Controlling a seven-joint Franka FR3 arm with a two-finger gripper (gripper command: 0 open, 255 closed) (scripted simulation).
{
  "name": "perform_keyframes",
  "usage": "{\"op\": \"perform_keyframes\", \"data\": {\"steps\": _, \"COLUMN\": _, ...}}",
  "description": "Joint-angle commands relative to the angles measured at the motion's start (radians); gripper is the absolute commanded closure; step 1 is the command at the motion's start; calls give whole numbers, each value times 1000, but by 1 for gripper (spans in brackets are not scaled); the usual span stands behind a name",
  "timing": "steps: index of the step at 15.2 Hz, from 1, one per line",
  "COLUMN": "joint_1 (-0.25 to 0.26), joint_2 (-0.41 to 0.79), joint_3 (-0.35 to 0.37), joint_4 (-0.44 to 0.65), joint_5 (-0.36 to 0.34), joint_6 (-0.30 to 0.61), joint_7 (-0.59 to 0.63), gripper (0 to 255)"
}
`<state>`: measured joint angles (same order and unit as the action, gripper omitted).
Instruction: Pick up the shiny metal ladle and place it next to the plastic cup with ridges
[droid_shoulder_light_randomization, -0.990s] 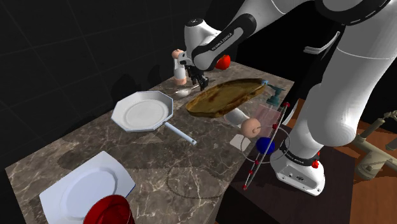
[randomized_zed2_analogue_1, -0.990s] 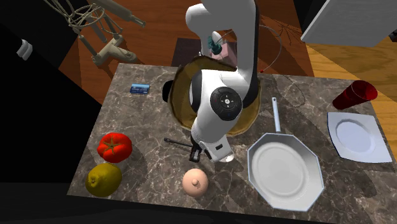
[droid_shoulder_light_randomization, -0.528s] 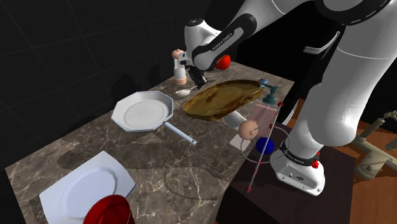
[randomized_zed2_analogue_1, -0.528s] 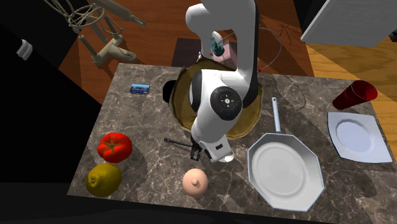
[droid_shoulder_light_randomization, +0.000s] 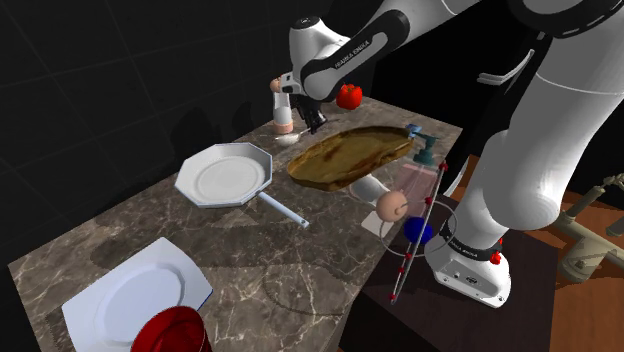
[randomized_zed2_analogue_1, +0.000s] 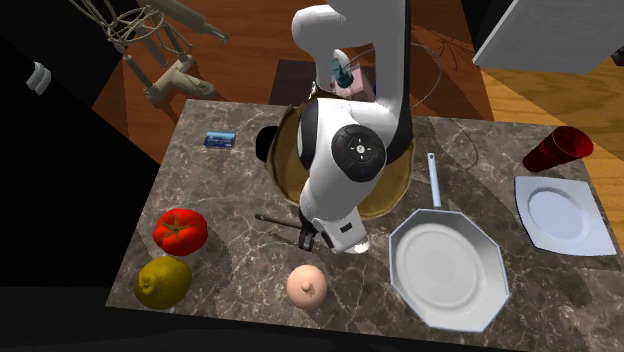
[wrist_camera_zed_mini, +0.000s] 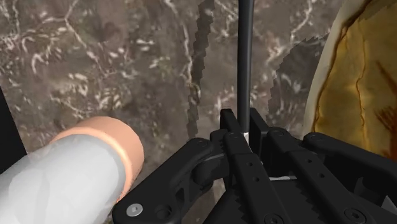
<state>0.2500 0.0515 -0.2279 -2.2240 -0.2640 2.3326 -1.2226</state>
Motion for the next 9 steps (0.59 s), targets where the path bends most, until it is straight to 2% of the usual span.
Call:
{"op": "perform_keyframes", "data": {"steps": 1, "joint_1": 1, "joint_2": -17, "joint_3": 1, "joint_4": 9, "joint_5": 1, "joint_6": -26, "joint_7": -4, "gripper": 255}}
{"op": "perform_keyframes", "data": {"steps": 9, "joint_1": 5, "joint_2": -71, "joint_3": 5, "joint_4": 60, "joint_5": 7, "joint_6": -130, "joint_7": -22, "gripper": 255}}
